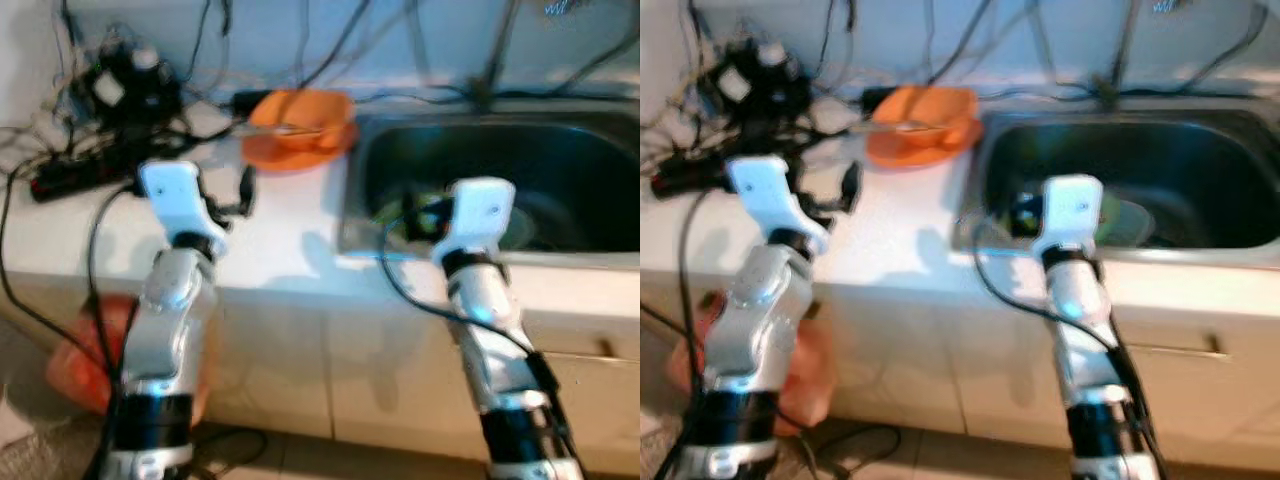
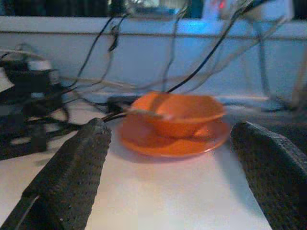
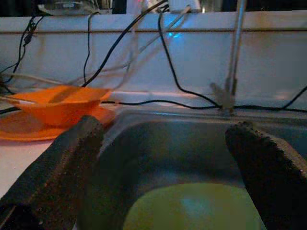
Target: Kitchen organization
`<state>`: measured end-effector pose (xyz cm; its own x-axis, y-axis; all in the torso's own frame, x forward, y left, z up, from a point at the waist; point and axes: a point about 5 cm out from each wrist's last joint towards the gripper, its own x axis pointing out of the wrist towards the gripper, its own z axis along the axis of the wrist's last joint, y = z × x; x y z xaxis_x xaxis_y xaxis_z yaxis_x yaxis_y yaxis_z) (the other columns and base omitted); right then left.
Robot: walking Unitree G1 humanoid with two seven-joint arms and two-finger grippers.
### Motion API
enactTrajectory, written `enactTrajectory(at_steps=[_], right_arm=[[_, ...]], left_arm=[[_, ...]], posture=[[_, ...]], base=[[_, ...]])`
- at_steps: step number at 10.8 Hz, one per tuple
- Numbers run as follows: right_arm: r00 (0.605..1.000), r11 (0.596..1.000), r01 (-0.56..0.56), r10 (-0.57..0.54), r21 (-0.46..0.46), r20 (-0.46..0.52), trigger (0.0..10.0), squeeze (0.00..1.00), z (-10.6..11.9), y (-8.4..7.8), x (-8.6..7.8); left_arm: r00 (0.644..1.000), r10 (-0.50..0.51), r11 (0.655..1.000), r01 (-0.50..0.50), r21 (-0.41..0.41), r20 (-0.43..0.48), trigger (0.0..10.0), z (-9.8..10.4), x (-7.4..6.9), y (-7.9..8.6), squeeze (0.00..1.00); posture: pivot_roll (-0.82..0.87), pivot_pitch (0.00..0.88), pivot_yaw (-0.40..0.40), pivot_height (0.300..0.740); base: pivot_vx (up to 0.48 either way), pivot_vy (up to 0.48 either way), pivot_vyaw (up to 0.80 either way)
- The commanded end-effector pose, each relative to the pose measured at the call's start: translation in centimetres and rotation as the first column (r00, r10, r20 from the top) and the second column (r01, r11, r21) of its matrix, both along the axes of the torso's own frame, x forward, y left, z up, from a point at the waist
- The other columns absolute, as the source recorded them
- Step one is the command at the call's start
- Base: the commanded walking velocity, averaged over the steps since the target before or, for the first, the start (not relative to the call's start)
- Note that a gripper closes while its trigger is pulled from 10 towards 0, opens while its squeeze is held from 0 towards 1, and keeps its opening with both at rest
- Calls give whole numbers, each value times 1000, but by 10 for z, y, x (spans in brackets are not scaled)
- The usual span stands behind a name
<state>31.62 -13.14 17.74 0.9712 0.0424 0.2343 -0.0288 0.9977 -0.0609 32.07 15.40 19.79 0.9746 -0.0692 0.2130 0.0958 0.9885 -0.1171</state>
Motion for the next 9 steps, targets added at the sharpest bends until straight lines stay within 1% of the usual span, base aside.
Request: enactTrajectory(at_steps=[1,4,6,7,9], right_arm=[[1000,1000,-22,22,-4,6,10000,0,1,8,-1],[1000,1000,-23,24,-4,3,10000,0,0,8,-2],[1000,1000,-22,22,-5,8,10000,0,1,9,-2],[1000,1000,-23,23,-6,11,10000,0,1,10,-2],[999,999,-28,29,-29,15,10000,0,1,6,-3]], left_arm=[[999,39,999,-39,-9,-1,10000,0,-2,11,0],[999,52,999,-52,0,-6,10000,0,-3,13,0],[998,56,998,-56,7,11,10000,3,-3,15,0],[998,57,998,-57,13,18,10000,5,-3,16,0],[998,63,998,-63,16,29,10000,7,-3,17,0]], posture=[[79,0,103,740],[79,0,106,740],[80,0,107,740],[80,0,106,740],[83,0,105,740]], base=[[0,0,0],[0,0,0],[0,0,0],[255,0,0],[439,0,0]])
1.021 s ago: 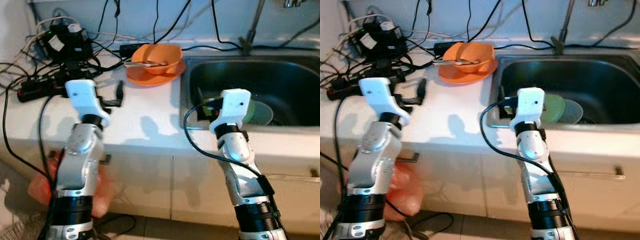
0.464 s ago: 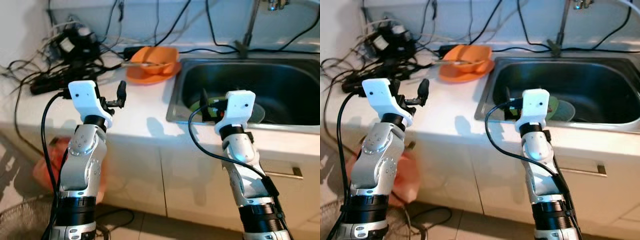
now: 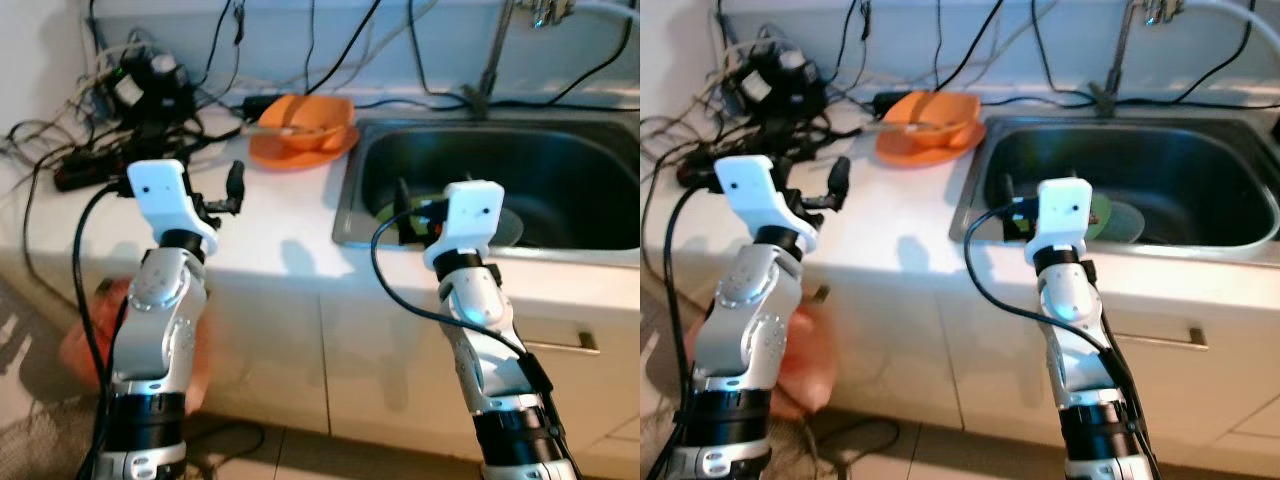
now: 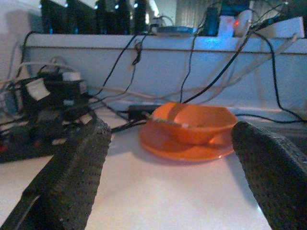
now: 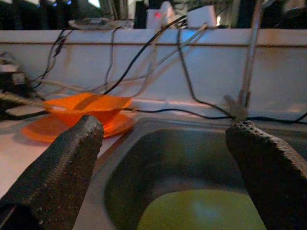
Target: Kitchen organization
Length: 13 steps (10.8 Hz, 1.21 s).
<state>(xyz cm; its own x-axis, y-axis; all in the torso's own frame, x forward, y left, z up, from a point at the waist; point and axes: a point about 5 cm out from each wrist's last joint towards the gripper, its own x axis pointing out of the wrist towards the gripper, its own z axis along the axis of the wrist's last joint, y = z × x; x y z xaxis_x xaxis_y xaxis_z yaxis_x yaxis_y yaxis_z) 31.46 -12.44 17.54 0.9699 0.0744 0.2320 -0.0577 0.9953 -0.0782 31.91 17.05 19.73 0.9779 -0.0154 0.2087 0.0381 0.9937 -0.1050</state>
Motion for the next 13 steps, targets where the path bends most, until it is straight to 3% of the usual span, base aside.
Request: enactTrajectory(at_steps=[1,4,9,12,13], right_arm=[[1000,1000,1,-1,-16,16,10000,0,2,-2,-1],[1000,1000,2,-1,-19,29,10000,0,5,0,-1],[1000,1000,-7,7,-2,6,10000,0,2,3,-1],[999,996,-26,30,86,-38,10000,0,1,3,1],[999,997,-6,9,77,-43,10000,0,2,4,2]], left_arm=[[999,5,1000,-6,9,33,10000,8,-1,1,0],[999,4,1000,-4,10,35,10000,8,-1,0,0],[1000,21,1000,-21,4,17,10000,5,1,2,0],[997,73,997,-73,-10,5,10000,6,8,14,0],[997,83,997,-83,-8,-1,10000,6,10,17,0]], posture=[[82,0,106,740],[82,0,110,740],[83,0,113,740],[80,0,108,740],[80,0,105,740]], base=[[461,0,0],[464,0,0],[0,0,0],[0,0,0],[0,0,0]])
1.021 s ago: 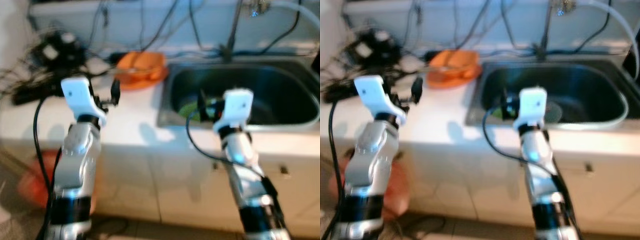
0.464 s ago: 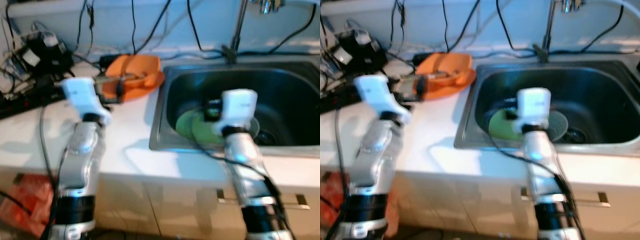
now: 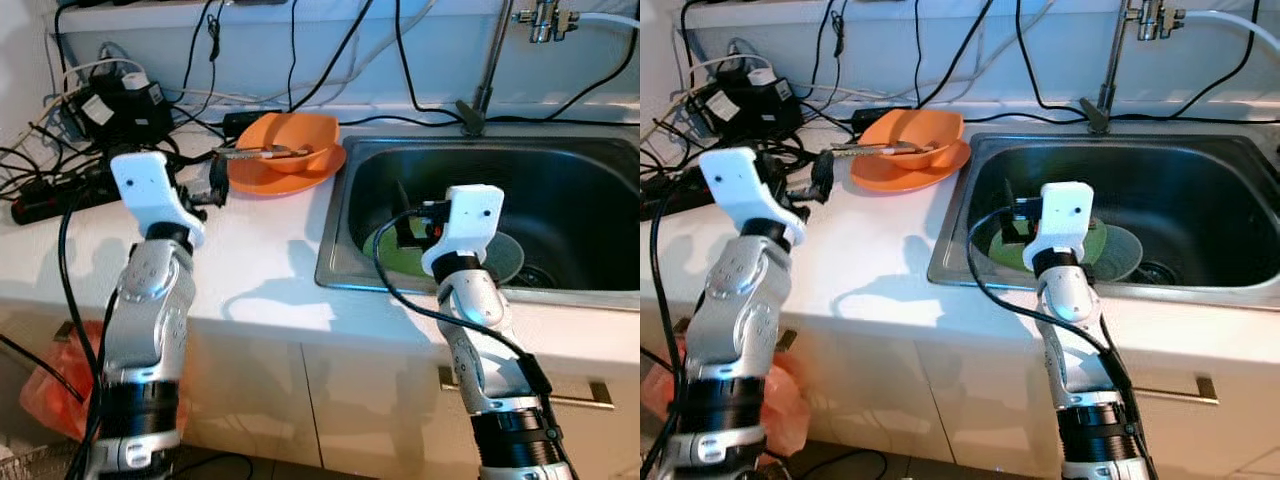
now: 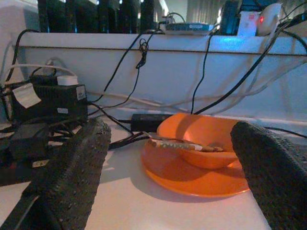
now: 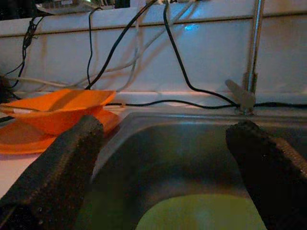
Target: Kitchen organization
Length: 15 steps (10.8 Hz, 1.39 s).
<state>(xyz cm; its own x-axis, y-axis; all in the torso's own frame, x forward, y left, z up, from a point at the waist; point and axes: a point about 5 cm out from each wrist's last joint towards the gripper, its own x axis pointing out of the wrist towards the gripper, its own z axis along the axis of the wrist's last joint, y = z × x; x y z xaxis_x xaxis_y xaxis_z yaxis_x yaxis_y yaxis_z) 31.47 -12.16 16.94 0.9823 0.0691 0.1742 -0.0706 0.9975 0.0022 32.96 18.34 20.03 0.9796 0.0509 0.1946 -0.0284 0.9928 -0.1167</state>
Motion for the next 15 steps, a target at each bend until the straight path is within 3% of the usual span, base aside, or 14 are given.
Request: enactTrajectory(at_steps=[1,3,4,5,6,8,10,13,15], right_arm=[[999,1000,-21,20,19,27,10000,0,10,4,2],[999,999,-23,22,27,34,10000,0,14,4,0],[997,995,-63,58,82,53,10000,0,19,6,-2],[994,991,-106,103,81,43,10000,0,22,9,-5],[988,978,-153,149,144,38,10000,0,22,11,-11],[992,992,-107,111,62,-59,10000,0,8,6,-13],[990,993,-117,115,-14,-79,10000,0,6,1,-18],[991,993,-111,107,-44,-81,10000,0,9,0,-24],[977,985,-169,163,-33,-135,10000,0,6,2,-32]], left_arm=[[1000,30,999,-30,-14,-5,10000,1,3,7,0],[999,47,999,-47,-11,-18,10000,3,9,9,0],[995,71,997,-73,-33,-72,10000,-1,17,10,0],[993,60,995,-67,-70,-104,10000,-4,25,9,0],[991,47,997,-55,-59,-126,10000,-4,32,7,0],[985,7,997,-20,-71,-175,10000,-13,39,4,0],[973,-67,995,49,-86,-219,10000,-22,44,-2,0],[971,-98,993,80,-90,-218,10000,-21,52,-4,0],[958,-163,985,145,-93,-234,10000,-19,60,-11,0]], posture=[[79,0,104,740],[77,0,101,740],[76,13,104,740],[72,31,111,740],[67,46,116,740],[50,67,120,740],[36,86,112,740],[15,116,108,740],[6,141,110,740]], base=[[0,0,0],[0,0,0],[0,0,0],[0,0,0],[0,0,0],[0,0,0],[0,0,0],[0,0,0],[0,0,0]])
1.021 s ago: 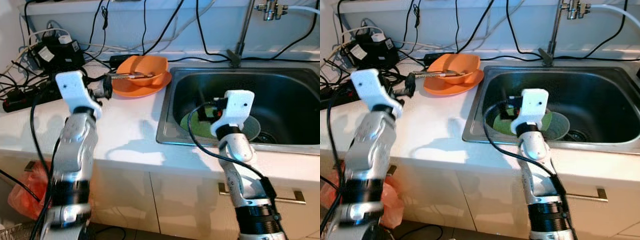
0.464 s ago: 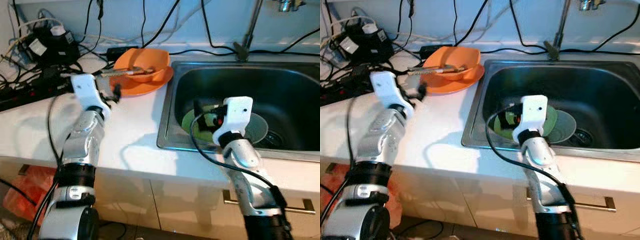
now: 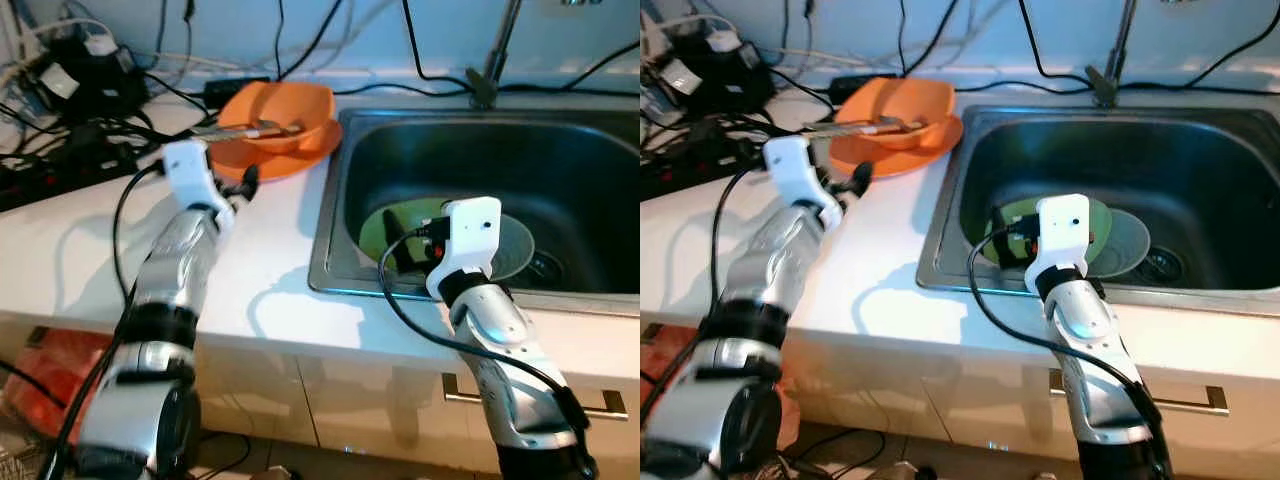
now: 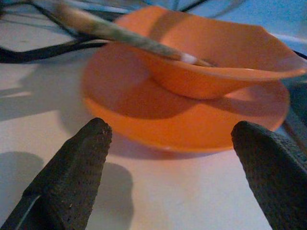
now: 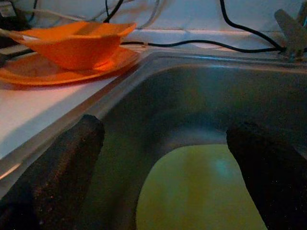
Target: Kitchen organization
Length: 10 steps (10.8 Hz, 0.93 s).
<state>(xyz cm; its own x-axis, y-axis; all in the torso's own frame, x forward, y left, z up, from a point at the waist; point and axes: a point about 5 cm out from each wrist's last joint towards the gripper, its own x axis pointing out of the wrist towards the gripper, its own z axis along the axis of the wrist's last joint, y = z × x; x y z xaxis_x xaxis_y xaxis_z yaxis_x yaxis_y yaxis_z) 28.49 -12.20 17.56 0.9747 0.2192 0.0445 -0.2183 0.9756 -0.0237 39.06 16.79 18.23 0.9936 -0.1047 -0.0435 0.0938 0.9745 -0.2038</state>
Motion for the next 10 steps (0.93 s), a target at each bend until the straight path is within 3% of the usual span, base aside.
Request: enactTrajectory(at_steps=[1,6,8,10], right_arm=[[1000,1000,-18,19,14,-14,10000,0,0,3,-5],[999,999,-36,36,16,-12,10000,0,5,3,-9],[999,999,-39,40,17,-12,10000,0,5,4,-10],[999,999,-48,48,1,-3,10000,0,6,6,-10]], left_arm=[[1000,-9,1000,9,16,-4,10000,2,3,3,0],[995,95,991,-93,96,-16,10000,16,18,21,0],[993,104,985,-95,145,-57,10000,14,20,25,0],[995,87,970,-74,231,-43,10000,23,23,23,0]], posture=[[3,147,111,740],[-12,153,118,740],[-8,152,120,740],[-3,148,121,740]], base=[[0,0,0],[0,0,0],[0,0,0],[0,0,0]])
